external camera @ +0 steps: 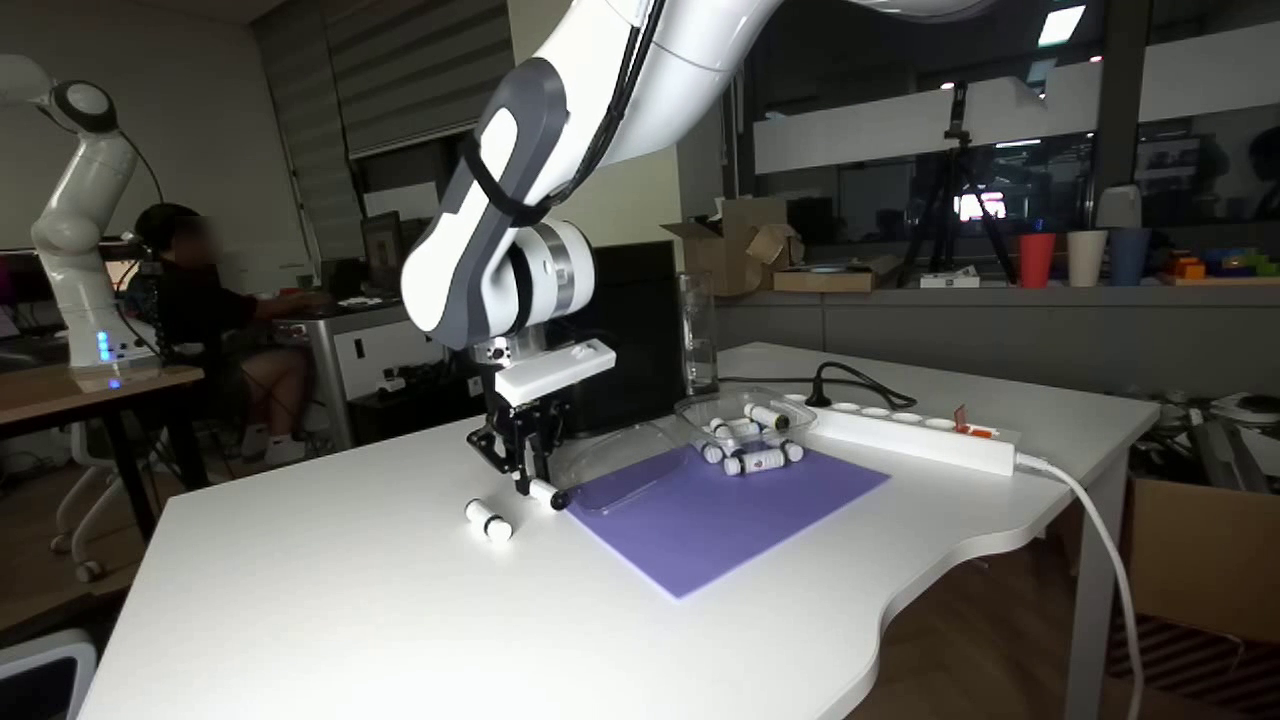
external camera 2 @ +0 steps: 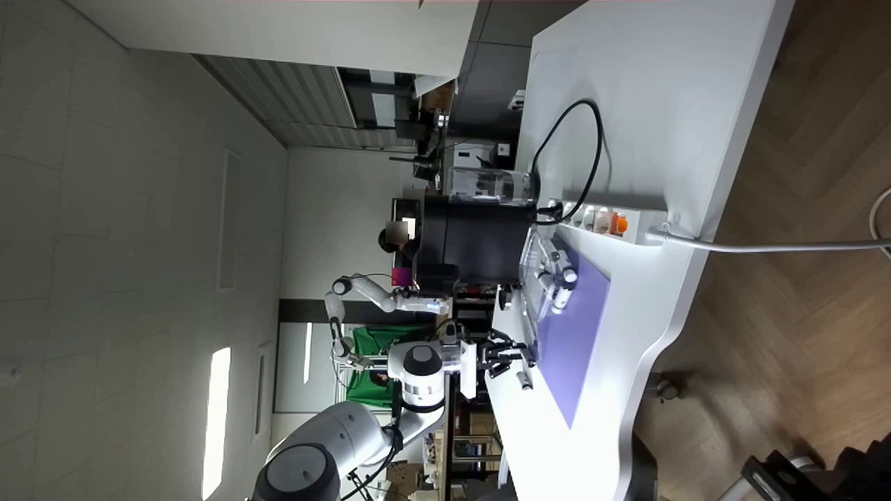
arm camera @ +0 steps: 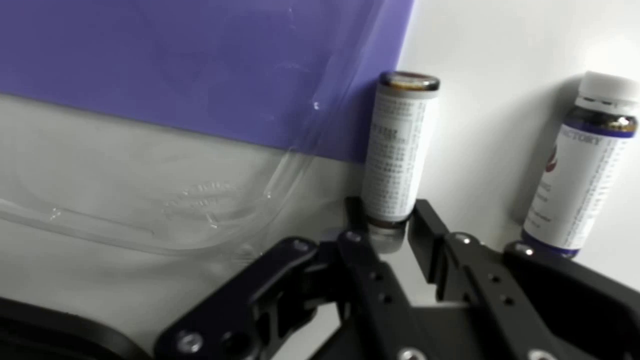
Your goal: Put the right bottle on the table into the colourless bowl
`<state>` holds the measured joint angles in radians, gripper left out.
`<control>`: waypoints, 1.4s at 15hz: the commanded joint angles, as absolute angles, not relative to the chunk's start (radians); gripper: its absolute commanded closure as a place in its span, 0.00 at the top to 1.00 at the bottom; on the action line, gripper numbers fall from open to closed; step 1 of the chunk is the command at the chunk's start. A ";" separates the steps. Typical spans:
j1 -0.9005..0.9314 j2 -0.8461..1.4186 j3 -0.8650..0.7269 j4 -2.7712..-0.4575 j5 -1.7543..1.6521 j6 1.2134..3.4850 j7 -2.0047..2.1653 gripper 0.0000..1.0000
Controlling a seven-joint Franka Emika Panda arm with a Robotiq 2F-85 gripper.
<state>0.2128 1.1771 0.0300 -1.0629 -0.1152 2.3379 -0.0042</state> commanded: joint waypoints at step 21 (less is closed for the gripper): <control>-0.057 0.871 -0.050 -1.422 0.010 2.524 0.052 0.07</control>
<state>-0.0313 0.9349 -0.0427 -1.3157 -0.0172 2.4973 0.0151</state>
